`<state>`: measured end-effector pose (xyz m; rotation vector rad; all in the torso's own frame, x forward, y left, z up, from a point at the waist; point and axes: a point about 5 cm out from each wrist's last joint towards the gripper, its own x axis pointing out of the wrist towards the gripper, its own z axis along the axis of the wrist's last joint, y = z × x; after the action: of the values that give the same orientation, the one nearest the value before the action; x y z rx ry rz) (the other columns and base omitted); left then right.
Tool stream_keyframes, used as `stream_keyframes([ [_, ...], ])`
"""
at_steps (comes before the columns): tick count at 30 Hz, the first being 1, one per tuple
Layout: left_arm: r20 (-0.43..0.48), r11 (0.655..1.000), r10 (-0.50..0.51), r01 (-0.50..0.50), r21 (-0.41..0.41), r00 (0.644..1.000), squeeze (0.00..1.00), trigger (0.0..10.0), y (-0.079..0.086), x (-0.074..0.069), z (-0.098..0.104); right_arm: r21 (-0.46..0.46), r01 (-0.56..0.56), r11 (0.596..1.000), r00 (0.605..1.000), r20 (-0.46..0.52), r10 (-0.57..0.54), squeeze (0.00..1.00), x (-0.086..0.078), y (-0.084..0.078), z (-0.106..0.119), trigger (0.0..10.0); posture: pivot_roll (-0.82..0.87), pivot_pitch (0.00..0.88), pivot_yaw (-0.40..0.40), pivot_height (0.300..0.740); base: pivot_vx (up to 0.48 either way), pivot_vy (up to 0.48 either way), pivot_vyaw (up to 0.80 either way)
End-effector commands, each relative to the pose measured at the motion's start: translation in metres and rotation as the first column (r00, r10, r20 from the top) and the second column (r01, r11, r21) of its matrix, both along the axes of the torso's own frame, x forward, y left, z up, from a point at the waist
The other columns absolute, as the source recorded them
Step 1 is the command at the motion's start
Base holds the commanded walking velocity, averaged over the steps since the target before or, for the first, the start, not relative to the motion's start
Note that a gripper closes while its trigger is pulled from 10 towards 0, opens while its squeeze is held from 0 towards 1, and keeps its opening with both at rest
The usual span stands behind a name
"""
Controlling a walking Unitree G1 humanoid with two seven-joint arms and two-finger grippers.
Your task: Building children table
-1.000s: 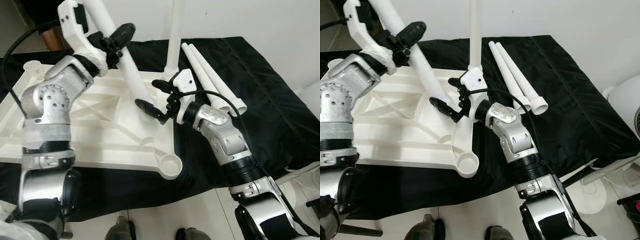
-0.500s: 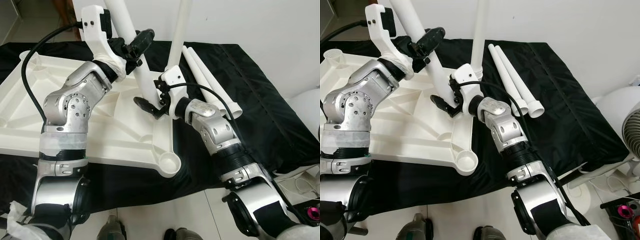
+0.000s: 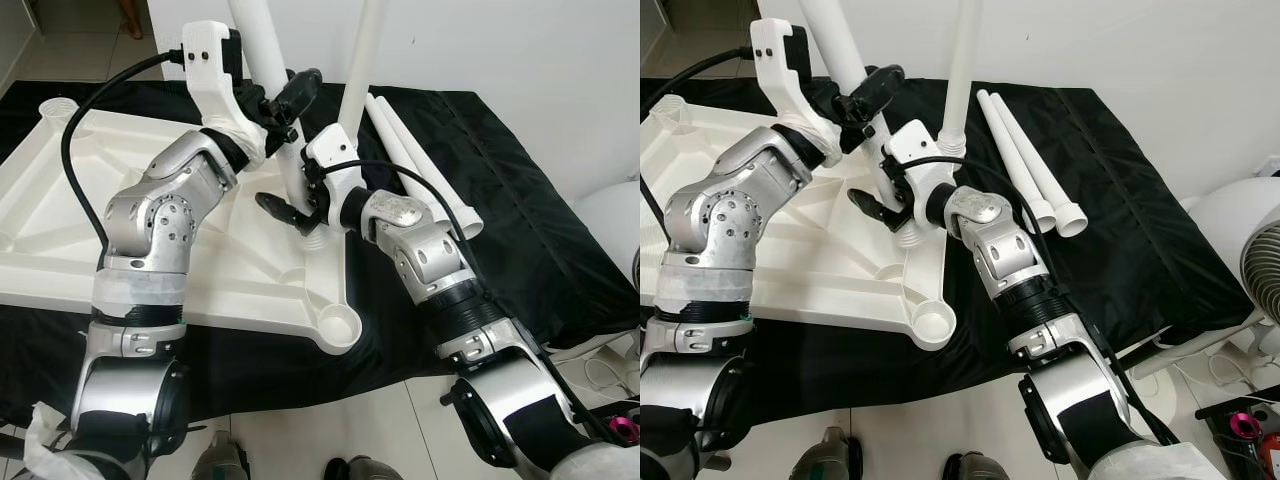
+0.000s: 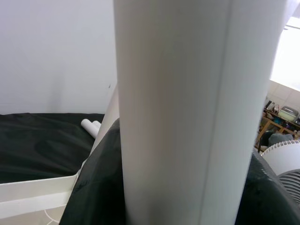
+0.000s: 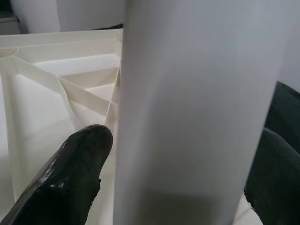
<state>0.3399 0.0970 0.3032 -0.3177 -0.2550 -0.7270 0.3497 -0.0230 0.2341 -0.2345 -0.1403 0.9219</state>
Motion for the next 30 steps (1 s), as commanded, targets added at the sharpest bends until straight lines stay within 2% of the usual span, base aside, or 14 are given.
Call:
stream_keyframes([
  [1,0.031,0.997,-0.077,0.077,0.001,0.997,0.0,10.0,-0.016,-0.005,0.005,0.017,-0.009,1.0,1.0,-0.02,0.009,0.0,-0.004,0.004,-0.001,10.0,0.05,0.047,-0.084,0.74,0.0,0.0,0.0],
  [8,0.04,0.997,-0.079,0.079,0.003,0.996,0.0,10.0,-0.016,-0.006,0.006,0.012,-0.007,1.0,0.999,-0.042,0.008,0.0,-0.005,0.004,-0.005,10.0,0.05,0.052,-0.082,0.74,0.0,0.0,0.0],
  [9,0.043,0.997,-0.08,0.08,0.005,0.996,0.0,10.0,-0.016,-0.006,0.007,0.013,-0.003,1.0,0.999,-0.051,0.004,0.0,-0.005,0.003,-0.006,8.5,0.05,0.053,-0.082,0.74,0.0,0.0,0.0],
  [10,0.043,0.997,-0.08,0.08,0.005,0.996,0.0,10.0,-0.016,-0.006,0.007,0.013,-0.003,1.0,0.999,-0.051,0.004,0.0,-0.005,0.003,-0.006,8.5,0.05,0.053,-0.082,0.74,0.0,0.0,0.0],
  [11,0.045,0.997,-0.08,0.08,0.005,0.996,0.0,10.0,-0.017,-0.006,0.007,0.012,-0.002,1.0,0.998,-0.065,0.002,0.0,-0.006,0.003,-0.007,2.9,0.05,0.055,-0.082,0.74,0.0,0.0,0.0],
  [13,0.047,0.997,-0.08,0.079,0.006,0.996,0.0,10.0,-0.017,-0.007,0.007,0.013,0.003,1.0,0.997,-0.078,-0.002,0.0,-0.006,0.003,-0.008,3.3,0.05,0.057,-0.084,0.74,0.0,0.0,0.0],
  [14,0.048,0.997,-0.079,0.079,0.007,0.996,0.0,10.0,-0.017,-0.007,0.008,0.012,0.01,1.0,0.995,-0.098,-0.009,0.0,-0.006,0.003,-0.01,1.7,0.05,0.059,-0.085,0.74,0.0,0.0,0.0],
  [15,0.048,0.997,-0.079,0.079,0.007,0.996,0.0,10.0,-0.017,-0.007,0.008,0.012,0.01,1.0,0.995,-0.098,-0.009,0.0,-0.006,0.003,-0.01,1.7,0.05,0.059,-0.085,0.74,0.0,0.0,0.0],
  [16,0.05,0.997,-0.079,0.079,0.007,0.996,0.0,10.0,-0.017,-0.007,0.008,0.011,0.013,1.0,0.995,-0.099,-0.011,0.0,-0.006,0.003,-0.01,0.2,0.05,0.059,-0.085,0.74,0.0,0.0,0.0],
  [18,0.053,0.997,-0.078,0.078,0.006,0.996,0.0,10.0,-0.017,-0.008,0.009,0.011,0.017,1.0,0.993,-0.117,-0.016,0.0,-0.007,0.003,-0.012,0.0,0.05,0.063,-0.085,0.74,0.0,0.0,0.0],
  [24,0.066,0.997,-0.076,0.076,0.003,0.995,0.0,10.0,-0.017,-0.009,0.012,0.006,0.045,0.999,0.988,-0.149,-0.043,0.0,-0.006,0.001,-0.017,0.0,0.04,0.068,-0.084,0.74,0.0,0.0,0.0],
  [25,0.069,0.997,-0.078,0.078,0.003,0.995,0.0,10.0,-0.018,-0.01,0.013,0.005,0.061,0.998,0.987,-0.152,-0.059,0.0,-0.005,0.0,-0.017,4.1,0.04,0.07,-0.084,0.74,0.0,0.0,0.0],
  [26,0.073,0.997,-0.081,0.081,0.003,0.994,0.0,10.0,-0.019,-0.011,0.013,0.006,0.072,0.997,0.985,-0.157,-0.071,0.0,-0.004,0.0,-0.018,10.0,0.04,0.071,-0.084,0.74,0.0,0.0,0.0],
  [30,0.078,0.996,-0.091,0.091,0.003,0.993,0.0,10.0,-0.019,-0.012,0.014,0.011,0.092,0.996,0.983,-0.162,-0.089,0.0,-0.003,-0.001,-0.018,10.0,0.04,0.073,-0.084,0.74,0.0,0.0,0.0],
])
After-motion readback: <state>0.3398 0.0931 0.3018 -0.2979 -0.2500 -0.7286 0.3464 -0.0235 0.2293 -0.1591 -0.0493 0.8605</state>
